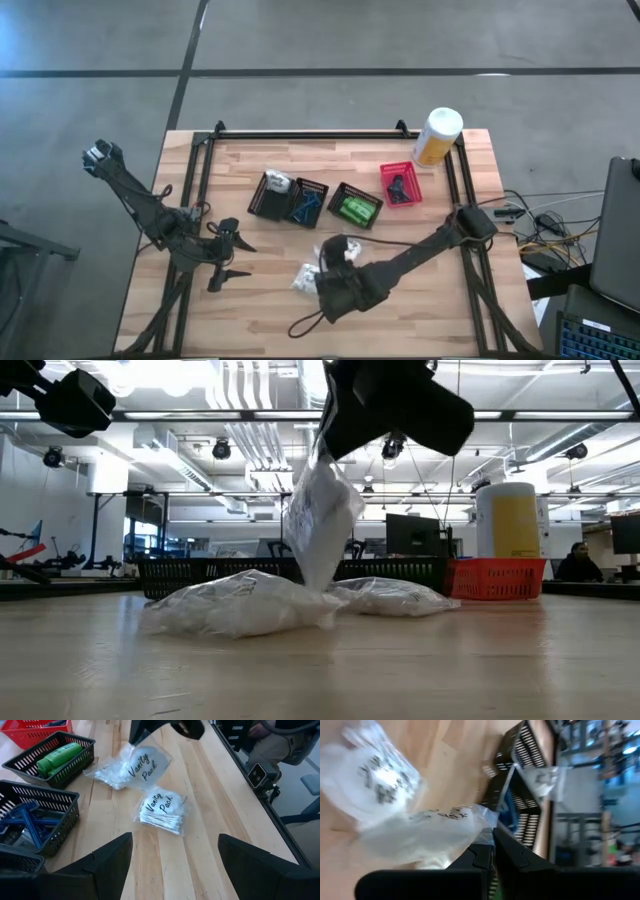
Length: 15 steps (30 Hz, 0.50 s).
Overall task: Pick & Place Travel size toiletries
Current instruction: Put the center vanity pack into the left black bin
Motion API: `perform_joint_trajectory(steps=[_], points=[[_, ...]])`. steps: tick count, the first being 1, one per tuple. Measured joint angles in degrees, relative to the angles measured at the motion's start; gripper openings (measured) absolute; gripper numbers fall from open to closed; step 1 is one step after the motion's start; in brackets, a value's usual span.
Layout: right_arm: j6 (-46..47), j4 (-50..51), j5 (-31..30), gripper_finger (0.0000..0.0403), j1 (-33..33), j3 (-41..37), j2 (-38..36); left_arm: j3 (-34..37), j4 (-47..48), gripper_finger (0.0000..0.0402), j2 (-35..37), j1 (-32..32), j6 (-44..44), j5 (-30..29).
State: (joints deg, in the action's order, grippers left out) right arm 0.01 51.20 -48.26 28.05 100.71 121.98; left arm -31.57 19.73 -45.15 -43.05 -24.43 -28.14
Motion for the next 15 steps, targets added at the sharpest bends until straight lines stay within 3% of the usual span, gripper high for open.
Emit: perform_joint_trajectory(steps=[9,15], points=[[-12.41,-0.39,-13.19,0.0008,0.20,0.02,-0.01,0.00,-0.02,0.0298,0.00,0.00,0.00,0.00],[-13.00,-0.78,-14.93,0.0008,0.20,0.02,-0.04,0.00,-0.02,0.0298,0.00,0.00,0.00,0.00]])
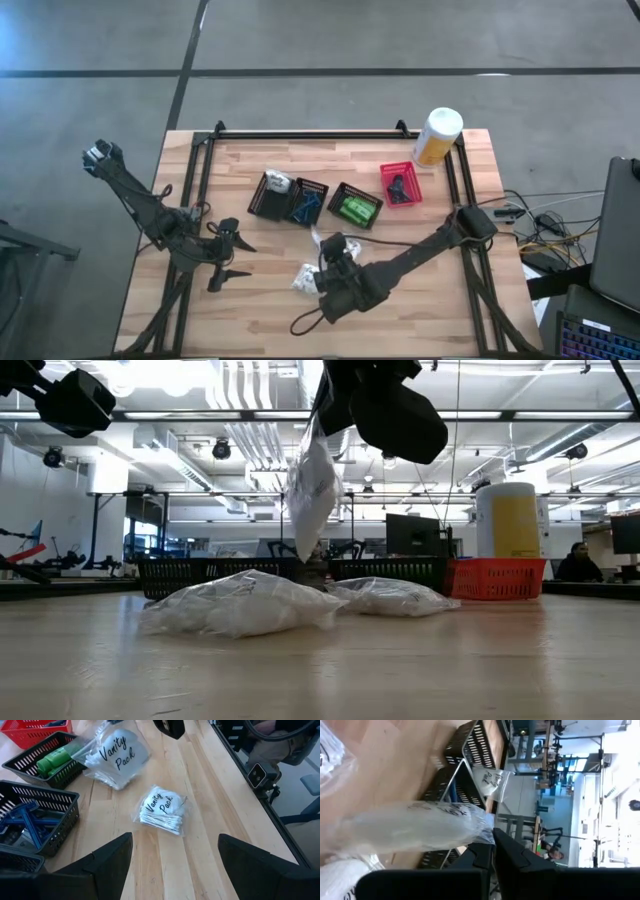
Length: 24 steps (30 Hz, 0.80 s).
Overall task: Pick & Place Travel size toiletries
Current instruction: Put the center vanity pack into the left black bin
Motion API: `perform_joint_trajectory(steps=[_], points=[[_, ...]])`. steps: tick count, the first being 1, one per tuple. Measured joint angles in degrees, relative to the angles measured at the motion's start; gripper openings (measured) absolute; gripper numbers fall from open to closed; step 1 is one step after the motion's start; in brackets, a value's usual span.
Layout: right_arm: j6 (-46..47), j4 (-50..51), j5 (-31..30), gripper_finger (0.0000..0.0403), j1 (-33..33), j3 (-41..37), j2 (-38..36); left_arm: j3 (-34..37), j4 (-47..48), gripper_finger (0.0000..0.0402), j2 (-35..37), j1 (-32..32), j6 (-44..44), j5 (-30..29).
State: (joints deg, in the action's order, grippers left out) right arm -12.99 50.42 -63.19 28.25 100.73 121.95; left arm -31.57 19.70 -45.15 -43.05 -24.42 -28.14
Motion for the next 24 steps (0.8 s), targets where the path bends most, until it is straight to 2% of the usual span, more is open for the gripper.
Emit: perform_joint_trajectory(steps=[2,11,24], points=[[-1.94,-0.01,-0.16,0.0008,0.00,0.00,0.05,0.00,0.00,0.0298,0.00,0.00,0.00,0.00],[-14.25,-0.39,-8.76,0.0008,-0.05,0.00,0.08,0.00,0.01,0.0298,0.00,0.00,0.00,0.00],[-32.33,-12.37,-8.98,0.0008,-0.17,0.00,0.17,0.00,0.01,0.0298,0.00,0.00,0.00,0.00]])
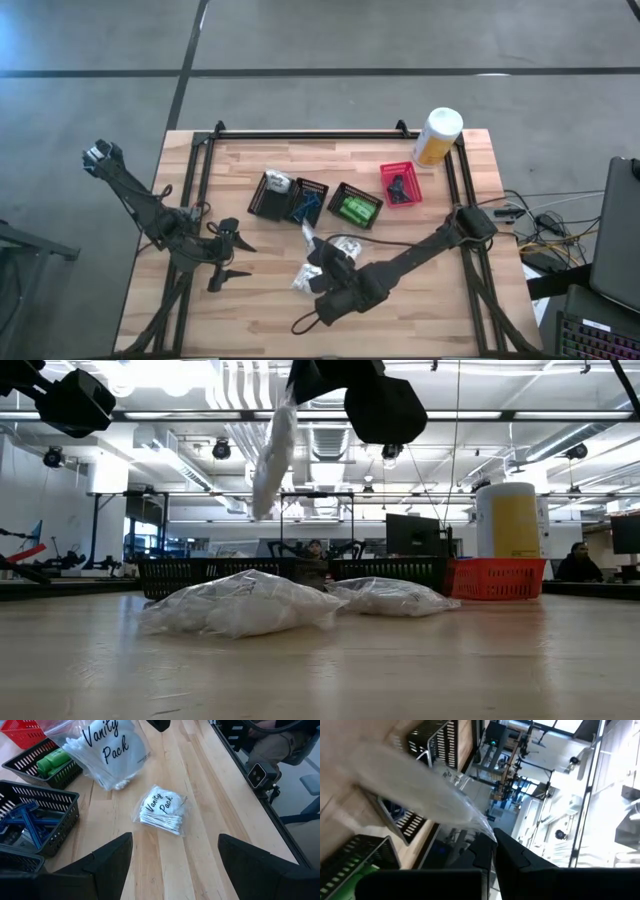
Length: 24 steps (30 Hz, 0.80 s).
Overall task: Pick & Place Travel size toiletries
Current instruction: Put the center vanity pack into the left black bin
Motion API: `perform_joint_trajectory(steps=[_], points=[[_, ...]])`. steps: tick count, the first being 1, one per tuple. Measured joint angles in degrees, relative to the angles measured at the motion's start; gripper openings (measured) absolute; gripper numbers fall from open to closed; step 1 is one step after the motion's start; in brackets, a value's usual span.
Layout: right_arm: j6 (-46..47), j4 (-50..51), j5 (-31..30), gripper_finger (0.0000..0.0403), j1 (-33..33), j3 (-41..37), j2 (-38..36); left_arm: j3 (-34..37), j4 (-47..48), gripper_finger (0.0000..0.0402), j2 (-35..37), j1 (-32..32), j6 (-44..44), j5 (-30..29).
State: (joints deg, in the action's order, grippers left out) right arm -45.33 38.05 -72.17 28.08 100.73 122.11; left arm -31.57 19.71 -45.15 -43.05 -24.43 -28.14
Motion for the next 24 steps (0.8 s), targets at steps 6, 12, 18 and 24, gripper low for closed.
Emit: perform_joint_trajectory(steps=[6,12,18,24], points=[[-2.58,-1.14,-0.03,0.0008,0.00,0.00,0.01,0.00,-0.01,0.0298,0.00,0.00,0.02,0.00],[-5.55,-1.10,-3.25,0.0008,0.00,-0.35,0.01,0.00,0.01,0.0298,0.00,0.00,0.01,0.01],[-12.20,-1.38,-4.19,0.0008,0.08,-0.36,0.01,0.00,0.01,0.0298,0.00,0.00,0.02,0.02],[-20.75,-4.13,-1.26,0.0008,0.15,-0.37,0.05,0.00,0.01,0.0298,0.00,0.00,0.02,0.00]])
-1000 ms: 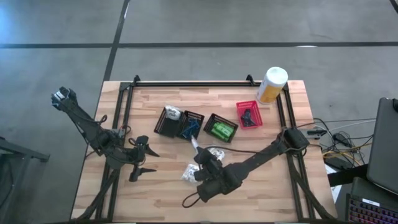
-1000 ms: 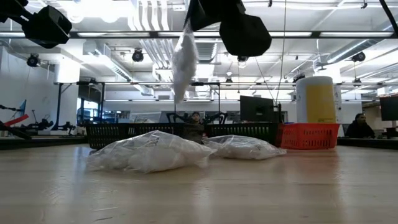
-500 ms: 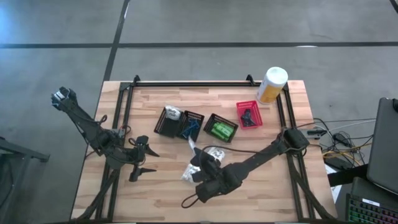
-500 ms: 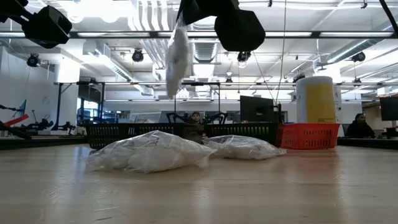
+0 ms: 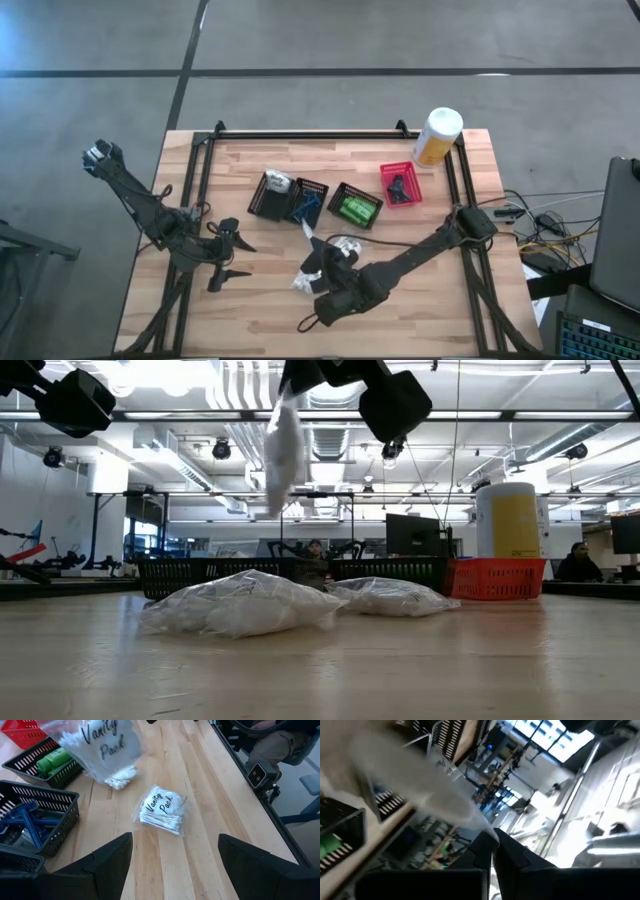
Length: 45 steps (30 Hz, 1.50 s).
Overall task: Pick & Place Travel size toiletries
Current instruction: Put the center vanity pack into the left black bin
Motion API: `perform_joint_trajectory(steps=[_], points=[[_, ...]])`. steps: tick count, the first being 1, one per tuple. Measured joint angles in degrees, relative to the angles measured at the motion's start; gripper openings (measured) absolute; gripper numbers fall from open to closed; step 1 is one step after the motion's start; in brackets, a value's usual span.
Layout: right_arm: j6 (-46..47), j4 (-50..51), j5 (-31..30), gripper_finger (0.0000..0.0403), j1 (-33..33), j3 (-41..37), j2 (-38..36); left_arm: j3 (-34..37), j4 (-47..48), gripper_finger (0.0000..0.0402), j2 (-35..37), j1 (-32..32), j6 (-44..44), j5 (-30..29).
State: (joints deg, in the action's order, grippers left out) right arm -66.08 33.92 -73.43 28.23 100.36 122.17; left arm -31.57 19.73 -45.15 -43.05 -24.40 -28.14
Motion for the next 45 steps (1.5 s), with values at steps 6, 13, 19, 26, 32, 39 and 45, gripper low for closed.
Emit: perform_joint_trajectory(steps=[6,13,19,26,32,39,45], points=[[-12.53,-5.80,0.38,0.0008,0.00,0.02,0.06,0.00,0.00,0.0298,0.00,0.00,0.00,0.00],[-17.05,-7.03,0.56,0.0008,0.00,0.02,0.05,0.00,0.00,0.0298,0.00,0.00,0.00,0.02],[-21.26,-7.35,0.59,0.0008,0.02,0.02,0.05,0.00,0.00,0.0298,0.00,0.00,-0.02,0.00],[-24.18,-7.75,1.47,0.0008,0.02,0.02,0.05,0.00,0.00,0.0298,0.00,0.00,0.00,0.02],[-29.83,-8.40,2.83,0.0008,0.00,0.02,0.05,0.00,0.00,0.0298,0.00,0.00,-0.02,0.01],[-39.59,-11.78,2.95,0.0008,0.00,0.02,-0.08,0.00,0.00,0.0298,0.00,0.00,0.00,0.02],[-40.66,-12.01,3.02,0.0008,0.00,0.04,-0.17,0.00,0.00,0.0298,0.00,0.00,-0.02,0.02]])
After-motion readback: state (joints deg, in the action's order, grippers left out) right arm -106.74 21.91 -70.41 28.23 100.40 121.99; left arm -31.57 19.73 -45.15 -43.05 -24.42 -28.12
